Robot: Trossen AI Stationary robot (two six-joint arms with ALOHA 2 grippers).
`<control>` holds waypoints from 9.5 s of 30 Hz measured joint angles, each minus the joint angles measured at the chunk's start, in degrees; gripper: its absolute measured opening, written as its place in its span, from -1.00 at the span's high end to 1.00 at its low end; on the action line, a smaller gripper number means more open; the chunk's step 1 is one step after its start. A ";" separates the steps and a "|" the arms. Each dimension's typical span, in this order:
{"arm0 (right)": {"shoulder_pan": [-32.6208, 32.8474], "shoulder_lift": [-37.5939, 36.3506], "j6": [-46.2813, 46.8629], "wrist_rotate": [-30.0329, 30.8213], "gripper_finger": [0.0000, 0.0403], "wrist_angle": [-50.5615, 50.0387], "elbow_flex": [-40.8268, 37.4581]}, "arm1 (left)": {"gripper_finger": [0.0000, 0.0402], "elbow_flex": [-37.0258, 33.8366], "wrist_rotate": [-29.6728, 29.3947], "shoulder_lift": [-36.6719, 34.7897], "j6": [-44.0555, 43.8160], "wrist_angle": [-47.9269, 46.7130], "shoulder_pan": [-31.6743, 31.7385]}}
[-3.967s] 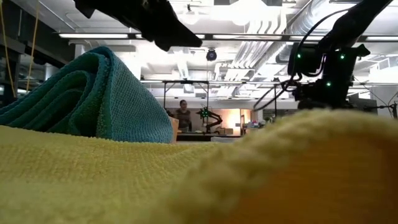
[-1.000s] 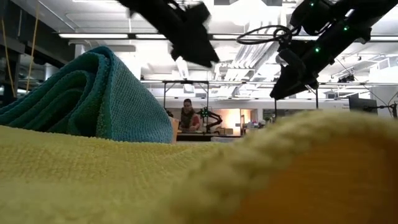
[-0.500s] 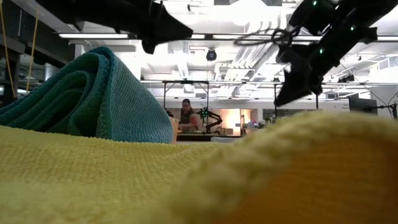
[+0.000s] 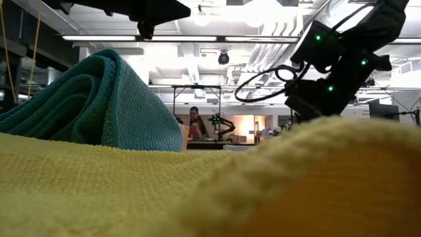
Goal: Fold microfiber towels
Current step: Fold the gray microfiber cloth
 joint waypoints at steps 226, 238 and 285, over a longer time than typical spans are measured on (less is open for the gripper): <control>-6.82 -29.93 -6.57 -18.24 0.99 -8.78 -18.60 | 0.47 39.98 10.84 47.76 10.52 -58.51 11.98; -6.82 -29.95 -7.03 -18.41 1.00 -8.82 -18.60 | 0.87 39.98 10.72 47.74 11.54 -56.94 11.98; 25.54 -30.04 -1.24 8.03 1.00 -27.52 -4.44 | 1.00 31.42 -16.76 36.65 5.95 -53.95 0.45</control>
